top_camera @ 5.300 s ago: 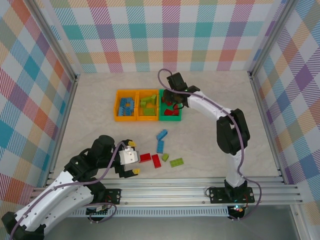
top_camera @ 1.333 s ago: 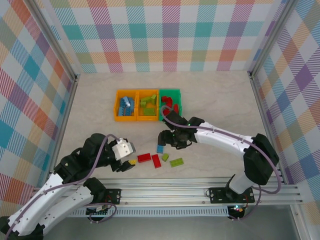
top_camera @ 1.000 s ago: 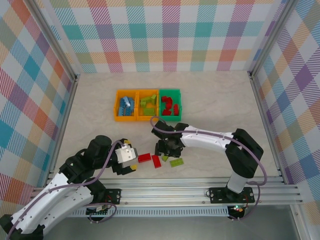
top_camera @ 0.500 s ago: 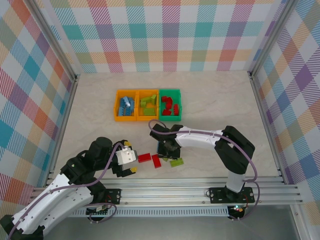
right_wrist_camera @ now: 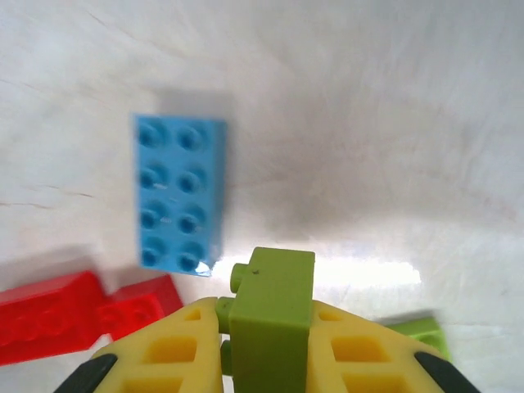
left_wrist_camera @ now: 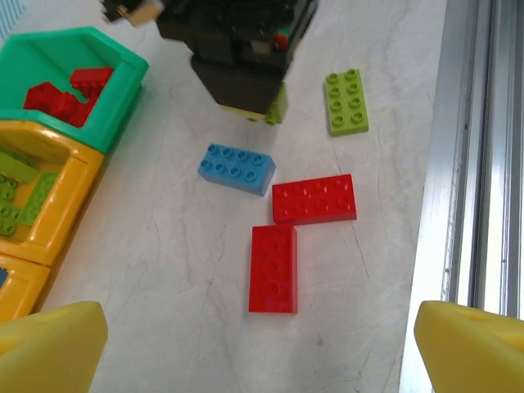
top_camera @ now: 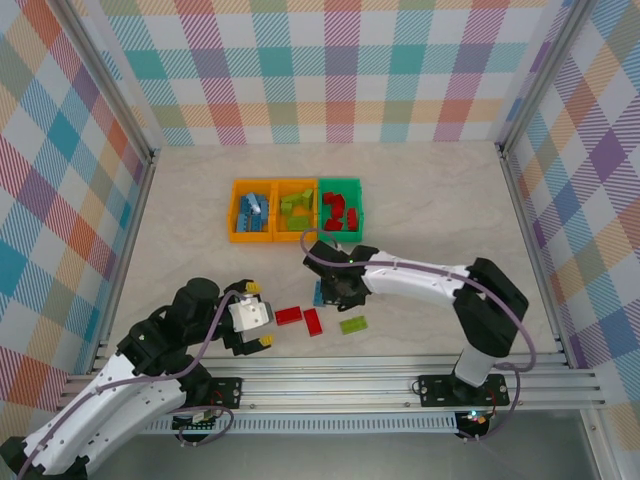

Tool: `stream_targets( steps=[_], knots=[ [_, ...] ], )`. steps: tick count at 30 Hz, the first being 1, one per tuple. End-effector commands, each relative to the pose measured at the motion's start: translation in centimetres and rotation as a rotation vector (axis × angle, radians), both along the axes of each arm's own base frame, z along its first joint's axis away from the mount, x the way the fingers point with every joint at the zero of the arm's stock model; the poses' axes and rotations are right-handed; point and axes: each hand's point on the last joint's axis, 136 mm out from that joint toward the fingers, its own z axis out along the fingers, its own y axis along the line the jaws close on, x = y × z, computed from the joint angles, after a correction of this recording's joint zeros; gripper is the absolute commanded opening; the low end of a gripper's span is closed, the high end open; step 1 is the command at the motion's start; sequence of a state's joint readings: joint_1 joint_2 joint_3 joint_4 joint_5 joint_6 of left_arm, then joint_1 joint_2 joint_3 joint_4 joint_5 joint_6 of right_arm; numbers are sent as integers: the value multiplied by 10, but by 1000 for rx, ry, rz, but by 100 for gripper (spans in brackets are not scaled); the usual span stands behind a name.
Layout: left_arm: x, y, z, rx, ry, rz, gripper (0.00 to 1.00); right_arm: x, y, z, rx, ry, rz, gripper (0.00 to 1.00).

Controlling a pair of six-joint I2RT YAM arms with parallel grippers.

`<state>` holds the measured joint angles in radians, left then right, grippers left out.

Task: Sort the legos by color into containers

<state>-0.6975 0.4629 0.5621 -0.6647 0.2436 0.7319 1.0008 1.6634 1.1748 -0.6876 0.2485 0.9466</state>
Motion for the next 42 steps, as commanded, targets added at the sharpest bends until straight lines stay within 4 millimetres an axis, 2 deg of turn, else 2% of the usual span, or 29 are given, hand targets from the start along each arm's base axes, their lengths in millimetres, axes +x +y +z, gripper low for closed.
stream_targets(
  steps=[1, 4, 6, 8, 12, 14, 19, 21, 22, 24, 30, 33, 37, 39, 42],
  knots=[
    [-3, -6, 10, -67, -48, -45, 97, 45, 16, 74, 74, -334, 134, 15],
    [-3, -6, 17, -112, -82, -47, 99, 84, 37, 118, 142, -552, 232, 15],
    [0, -4, 19, -124, -103, -31, 100, 115, 46, 133, 152, -611, 248, 14],
    [2, 0, 20, -129, -119, -11, 100, 151, 54, 138, 125, -647, 253, 14],
    [2, 2, 21, -142, -139, 4, 100, 203, 71, 132, 137, -641, 259, 14],
    [2, 2, 20, -143, -142, 1, 100, 226, 79, 123, 127, -623, 254, 14],
    [1, 0, 18, -141, -131, -11, 100, 263, 86, 100, 75, -562, 232, 15],
    [1, -1, 17, -142, -125, -14, 100, 269, 88, 92, 87, -533, 230, 22],
    [1, -1, 16, -139, -119, -14, 100, 270, 90, 91, 93, -526, 235, 26],
    [1, -1, 15, -138, -115, -15, 100, 269, 92, 92, 102, -523, 248, 41],
    [2, -1, 13, -134, -113, -15, 100, 257, 82, 103, 96, -540, 265, 42],
    [3, -1, 11, -130, -100, -8, 100, 243, 69, 122, 104, -558, 260, 41],
    [12, 0, 15, -154, -58, 64, 100, 202, 41, 162, 169, -624, 278, 42],
    [19, -1, 23, -197, -13, 130, 100, 167, 27, 175, 214, -635, 347, 44],
    [38, -2, 42, -282, 109, 287, 100, 105, 7, 187, 298, -612, 480, 53]
  ],
)
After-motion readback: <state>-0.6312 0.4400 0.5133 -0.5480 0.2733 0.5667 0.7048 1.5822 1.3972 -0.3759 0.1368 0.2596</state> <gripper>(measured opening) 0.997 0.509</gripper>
